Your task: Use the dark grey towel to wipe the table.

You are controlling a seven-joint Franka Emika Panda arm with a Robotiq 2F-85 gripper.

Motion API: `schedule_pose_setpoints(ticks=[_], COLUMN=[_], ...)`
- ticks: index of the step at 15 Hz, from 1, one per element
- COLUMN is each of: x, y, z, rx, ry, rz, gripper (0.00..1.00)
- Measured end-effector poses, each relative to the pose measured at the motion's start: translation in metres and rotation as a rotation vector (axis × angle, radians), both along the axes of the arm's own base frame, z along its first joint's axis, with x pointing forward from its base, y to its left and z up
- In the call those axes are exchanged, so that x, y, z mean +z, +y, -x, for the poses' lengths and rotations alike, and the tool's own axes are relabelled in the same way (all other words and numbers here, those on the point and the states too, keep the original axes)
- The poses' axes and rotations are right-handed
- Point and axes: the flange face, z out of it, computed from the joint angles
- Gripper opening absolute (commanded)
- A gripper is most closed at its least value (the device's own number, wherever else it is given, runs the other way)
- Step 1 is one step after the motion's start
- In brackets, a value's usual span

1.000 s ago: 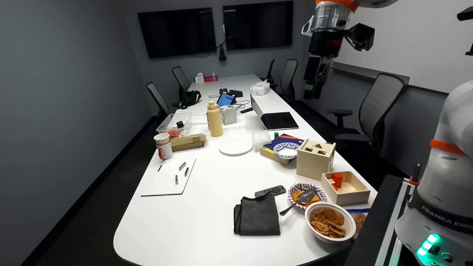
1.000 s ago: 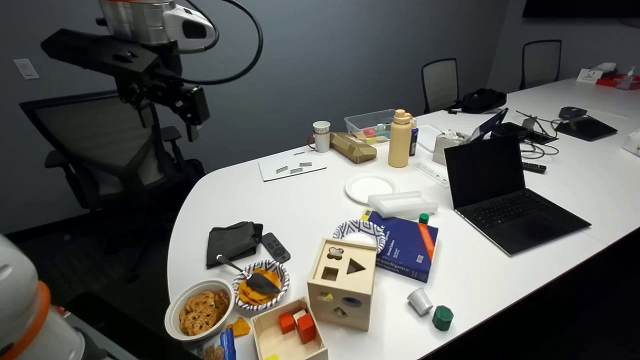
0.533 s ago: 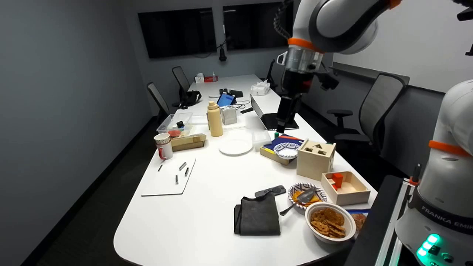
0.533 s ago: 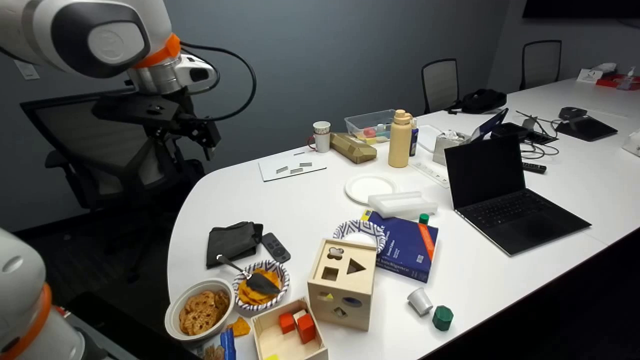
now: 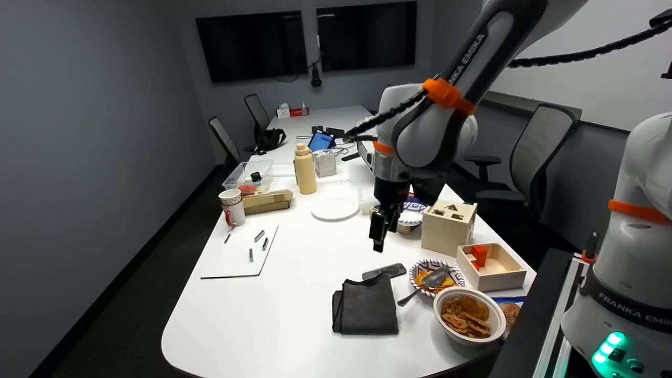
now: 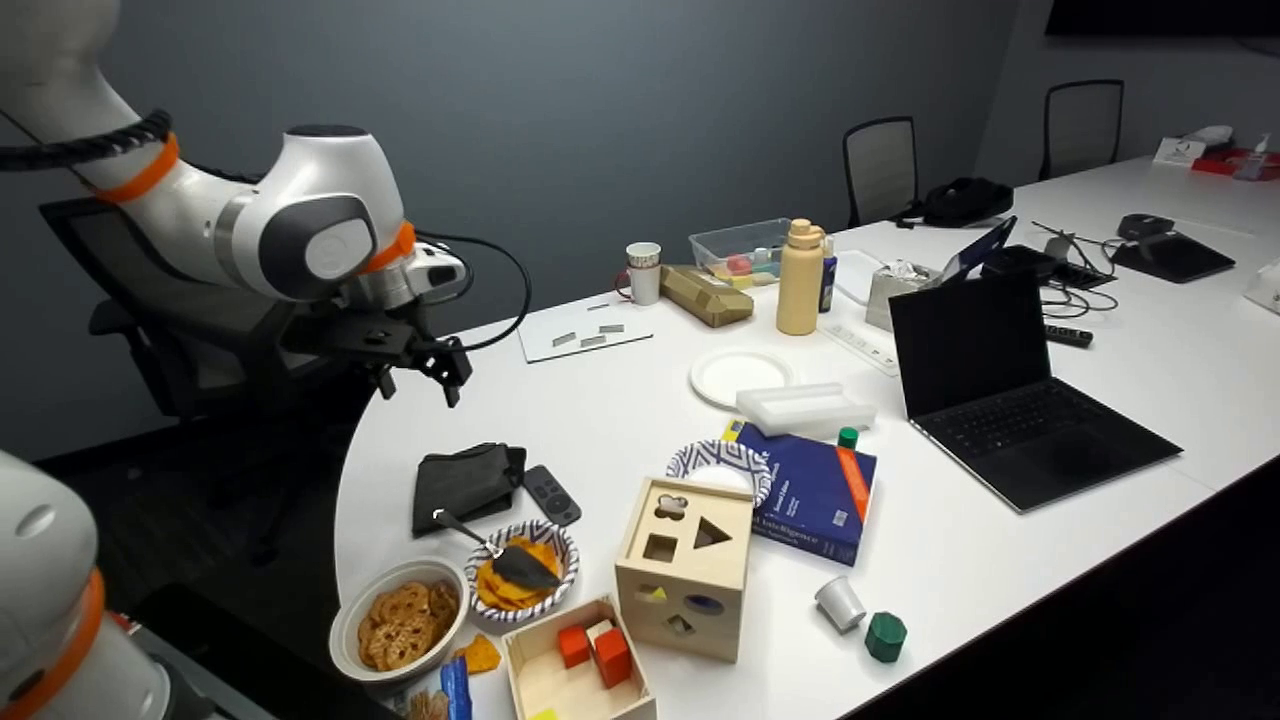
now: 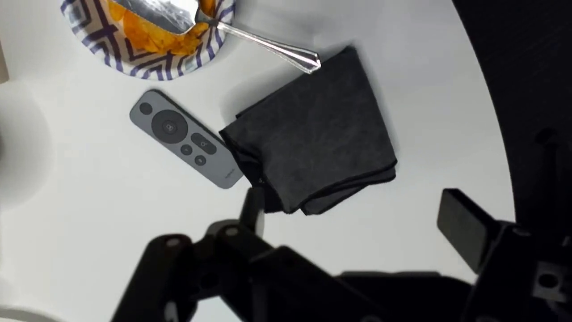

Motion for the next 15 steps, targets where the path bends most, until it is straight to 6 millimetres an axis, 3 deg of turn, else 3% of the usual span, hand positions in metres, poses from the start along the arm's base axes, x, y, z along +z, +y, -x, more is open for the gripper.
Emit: schedule_pose_setpoints(ticks=[6, 15], x=[-0.093, -0.188], y=[0.019, 0.025], z=[-0.027, -0.086], rx=[0.021, 0.049], ry=[0.06, 0.137], rz=[0.007, -0.009], gripper=[1.0, 1.0])
